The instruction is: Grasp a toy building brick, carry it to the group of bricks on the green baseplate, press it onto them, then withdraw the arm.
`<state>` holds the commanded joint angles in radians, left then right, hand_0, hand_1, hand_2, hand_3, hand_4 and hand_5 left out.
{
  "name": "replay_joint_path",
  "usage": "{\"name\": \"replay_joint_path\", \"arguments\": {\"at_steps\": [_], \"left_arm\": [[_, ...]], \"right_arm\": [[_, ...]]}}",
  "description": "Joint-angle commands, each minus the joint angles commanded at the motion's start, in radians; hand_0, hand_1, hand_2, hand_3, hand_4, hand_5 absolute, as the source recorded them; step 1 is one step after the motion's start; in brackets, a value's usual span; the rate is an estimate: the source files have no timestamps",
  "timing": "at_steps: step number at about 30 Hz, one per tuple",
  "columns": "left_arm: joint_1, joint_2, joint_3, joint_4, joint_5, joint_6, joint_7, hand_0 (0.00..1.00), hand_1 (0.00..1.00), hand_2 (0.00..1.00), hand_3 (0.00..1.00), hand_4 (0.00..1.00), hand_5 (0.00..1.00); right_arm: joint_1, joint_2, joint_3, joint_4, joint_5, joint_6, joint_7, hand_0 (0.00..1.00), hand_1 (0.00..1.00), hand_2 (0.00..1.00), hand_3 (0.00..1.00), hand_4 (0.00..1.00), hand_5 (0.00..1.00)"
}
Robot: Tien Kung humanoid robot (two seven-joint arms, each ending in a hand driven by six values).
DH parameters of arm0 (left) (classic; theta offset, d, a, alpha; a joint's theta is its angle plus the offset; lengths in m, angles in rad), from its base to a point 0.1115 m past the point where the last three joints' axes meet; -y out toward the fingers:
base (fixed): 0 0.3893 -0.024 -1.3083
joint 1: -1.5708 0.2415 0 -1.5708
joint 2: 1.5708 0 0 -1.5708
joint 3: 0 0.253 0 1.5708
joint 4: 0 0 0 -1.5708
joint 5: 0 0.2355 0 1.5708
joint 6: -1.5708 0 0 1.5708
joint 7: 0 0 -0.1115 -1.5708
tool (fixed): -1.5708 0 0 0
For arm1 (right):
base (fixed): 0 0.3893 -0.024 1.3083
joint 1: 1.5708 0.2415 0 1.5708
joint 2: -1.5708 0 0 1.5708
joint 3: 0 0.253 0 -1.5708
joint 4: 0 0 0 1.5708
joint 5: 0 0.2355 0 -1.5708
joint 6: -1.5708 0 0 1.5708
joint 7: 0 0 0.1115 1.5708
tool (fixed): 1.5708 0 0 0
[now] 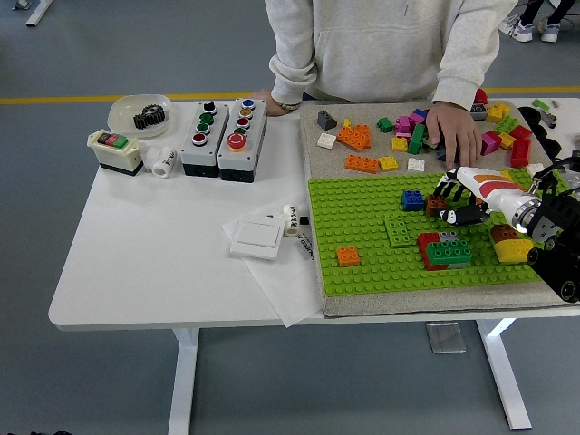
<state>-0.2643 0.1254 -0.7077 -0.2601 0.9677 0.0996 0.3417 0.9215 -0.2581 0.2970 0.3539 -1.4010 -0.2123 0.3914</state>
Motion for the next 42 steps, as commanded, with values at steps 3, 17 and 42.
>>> {"name": "replay_joint_path", "arguments": {"at_steps": [3,17,42], "left_arm": [[0.001,0.000,-0.001,0.000,0.001,0.000,0.000,0.780,0.755,0.745,0.600,0.676,0.588],[0.022,-0.001,-0.010,0.003,0.011,-0.001,0.000,0.779,0.755,0.745,0.600,0.675,0.588],[0.046,-0.003,-0.024,0.009,0.026,-0.005,-0.005,0.772,0.750,0.742,0.601,0.674,0.586]], "right_arm": [[0.001,-0.003,0.003,0.004,-0.005,-0.001,0.002,0.313,0.455,0.514,0.505,0.653,0.204],[-0.006,-0.032,0.041,0.053,-0.055,-0.008,0.014,0.313,0.454,0.513,0.505,0.640,0.195],[-0.170,-0.257,0.321,0.483,-0.246,-0.001,0.035,0.325,0.456,0.514,0.505,0.640,0.189]]}}
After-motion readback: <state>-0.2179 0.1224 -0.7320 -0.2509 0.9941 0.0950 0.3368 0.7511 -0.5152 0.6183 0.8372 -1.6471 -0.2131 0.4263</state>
